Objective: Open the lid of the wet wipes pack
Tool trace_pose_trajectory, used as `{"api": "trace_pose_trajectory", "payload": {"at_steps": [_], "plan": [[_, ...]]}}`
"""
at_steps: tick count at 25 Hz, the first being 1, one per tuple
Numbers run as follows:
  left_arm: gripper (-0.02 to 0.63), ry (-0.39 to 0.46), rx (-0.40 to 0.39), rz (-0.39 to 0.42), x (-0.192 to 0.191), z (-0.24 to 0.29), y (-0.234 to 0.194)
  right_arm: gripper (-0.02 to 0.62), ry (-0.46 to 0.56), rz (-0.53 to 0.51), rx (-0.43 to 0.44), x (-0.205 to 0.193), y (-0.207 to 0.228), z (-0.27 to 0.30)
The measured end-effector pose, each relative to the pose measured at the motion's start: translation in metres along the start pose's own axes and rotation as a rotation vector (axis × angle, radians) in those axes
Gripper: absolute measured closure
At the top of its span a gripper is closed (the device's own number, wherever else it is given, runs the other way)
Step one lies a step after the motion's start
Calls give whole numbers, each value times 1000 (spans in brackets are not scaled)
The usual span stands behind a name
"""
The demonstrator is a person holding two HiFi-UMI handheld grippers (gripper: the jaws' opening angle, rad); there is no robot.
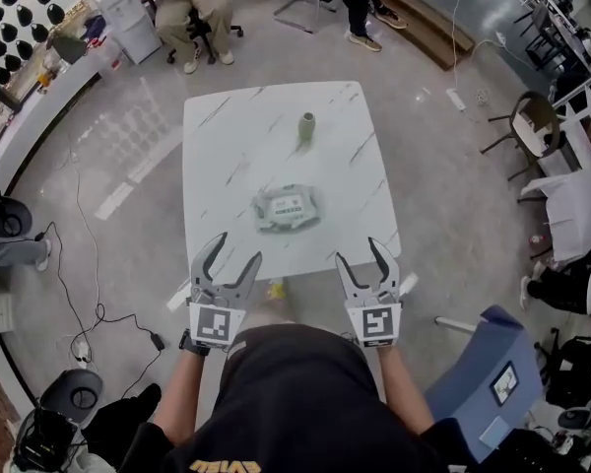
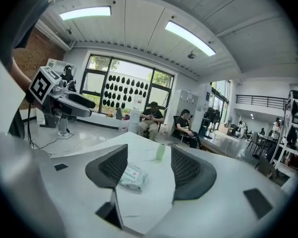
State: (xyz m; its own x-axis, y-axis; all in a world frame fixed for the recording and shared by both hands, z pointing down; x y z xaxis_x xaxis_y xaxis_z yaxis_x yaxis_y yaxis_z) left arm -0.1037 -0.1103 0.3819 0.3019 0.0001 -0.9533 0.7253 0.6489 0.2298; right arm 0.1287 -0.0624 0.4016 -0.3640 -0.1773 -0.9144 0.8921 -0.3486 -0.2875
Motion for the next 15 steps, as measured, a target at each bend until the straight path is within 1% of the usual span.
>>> {"api": "trace_pose_trajectory", "payload": {"at_steps": [3, 6, 9, 12, 15], "plan": [[308, 13, -6, -30, -7, 15, -20, 337, -20, -34, 5, 7, 1, 25], [308, 22, -5, -57, -16, 32, -41, 337, -29, -7, -6, 13, 3, 52], [308, 30, -14, -73, -27, 47, -56, 337, -31, -50, -1, 17, 4, 76], [308, 1, -31, -103, -45, 61, -65, 337, -66, -111, 20, 13, 3, 97], [308, -46, -67, -117, -65, 73, -68, 336, -111, -151, 47, 1, -5, 117]]}}
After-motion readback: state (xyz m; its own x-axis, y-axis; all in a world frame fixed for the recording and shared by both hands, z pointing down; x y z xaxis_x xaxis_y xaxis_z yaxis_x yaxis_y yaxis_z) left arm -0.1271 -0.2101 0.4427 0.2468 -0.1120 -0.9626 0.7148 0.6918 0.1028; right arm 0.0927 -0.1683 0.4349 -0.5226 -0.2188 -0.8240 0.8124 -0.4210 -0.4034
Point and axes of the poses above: the fingertips, and each gripper's own axes: z forward along the fingers, y to its right, x out of its top, the point moved 4 cm from there along -z, backward along the fingers, and after that the axes turned 1 degree about x, right-handed, at the moved point
